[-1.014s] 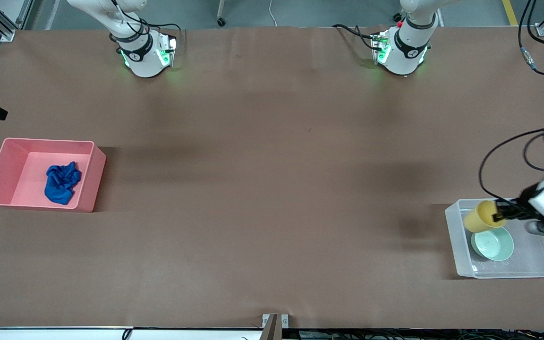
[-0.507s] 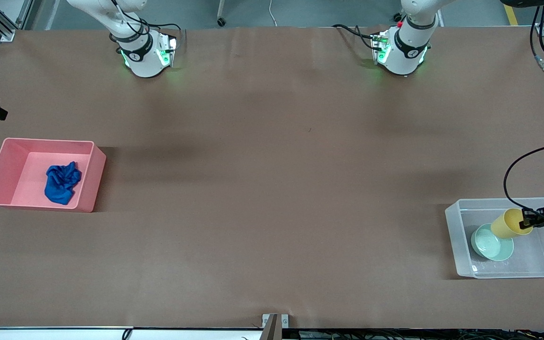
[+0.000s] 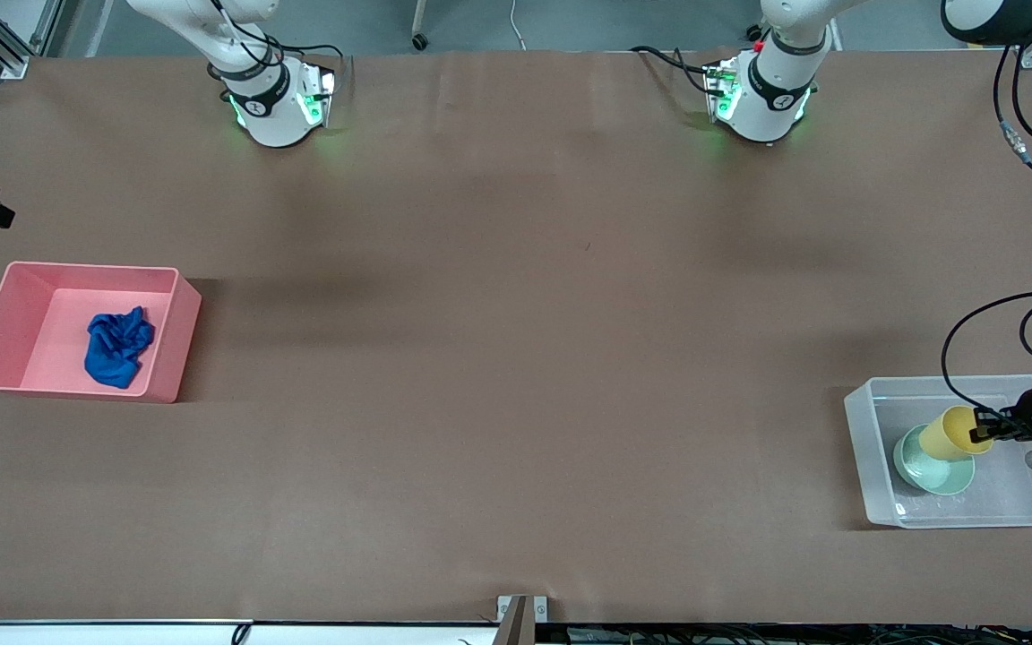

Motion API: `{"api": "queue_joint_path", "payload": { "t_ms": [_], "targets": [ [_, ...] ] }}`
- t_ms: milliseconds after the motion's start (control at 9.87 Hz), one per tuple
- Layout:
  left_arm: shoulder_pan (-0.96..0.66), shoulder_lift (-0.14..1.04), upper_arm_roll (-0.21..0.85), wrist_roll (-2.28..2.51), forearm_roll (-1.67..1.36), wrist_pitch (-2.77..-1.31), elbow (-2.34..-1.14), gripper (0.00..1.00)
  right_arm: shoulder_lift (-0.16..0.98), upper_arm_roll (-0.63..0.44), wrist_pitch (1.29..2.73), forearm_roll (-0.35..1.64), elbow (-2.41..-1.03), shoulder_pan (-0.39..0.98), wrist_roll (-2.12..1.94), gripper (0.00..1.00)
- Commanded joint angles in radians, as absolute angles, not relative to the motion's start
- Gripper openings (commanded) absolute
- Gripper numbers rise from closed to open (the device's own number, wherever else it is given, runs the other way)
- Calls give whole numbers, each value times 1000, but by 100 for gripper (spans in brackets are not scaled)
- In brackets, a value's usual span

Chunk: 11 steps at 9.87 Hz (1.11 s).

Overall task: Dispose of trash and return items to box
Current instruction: 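Lower the cup into the bowl and open the left gripper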

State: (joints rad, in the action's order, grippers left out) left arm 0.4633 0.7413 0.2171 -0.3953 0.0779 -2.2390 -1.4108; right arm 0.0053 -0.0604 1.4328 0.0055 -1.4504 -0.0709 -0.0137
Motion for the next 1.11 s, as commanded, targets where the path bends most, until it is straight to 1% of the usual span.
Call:
{"api": "queue_joint_path", "payload": {
  "t_ms": [0, 101, 203, 405, 507, 608, 709, 1014],
  "targets": [
    [472, 792, 221, -376, 103, -2302, -1400, 29, -6, -58, 1428, -9, -1457, -71, -21, 100],
    [472, 784, 221, -353, 107, -2307, -1407, 72, -6, -58, 1428, -9, -1457, -71, -21, 100],
    [472, 769, 222, -353, 109, -2306, -1405, 100, -6, -58, 1428, -9, -1457, -71, -21, 100],
    [466, 677, 242, -351, 109, -2281, -1423, 100, -6, -58, 1428, -9, -1457, -71, -21, 100],
    [456, 620, 262, -344, 107, -2255, -1431, 100, -6, -58, 1428, -9, -1457, -71, -21, 100],
    [415, 553, 261, -330, 104, -2206, -1440, 100, -6, -58, 1428, -9, -1457, -71, -21, 100],
    [369, 485, 253, -293, 103, -2148, -1471, 100, -6, -58, 1428, -9, -1457, -71, -21, 100],
    [302, 257, 252, -239, 95, -2051, -1610, 100, -6, -58, 1428, -9, -1457, -71, -21, 100]
  ]
}}
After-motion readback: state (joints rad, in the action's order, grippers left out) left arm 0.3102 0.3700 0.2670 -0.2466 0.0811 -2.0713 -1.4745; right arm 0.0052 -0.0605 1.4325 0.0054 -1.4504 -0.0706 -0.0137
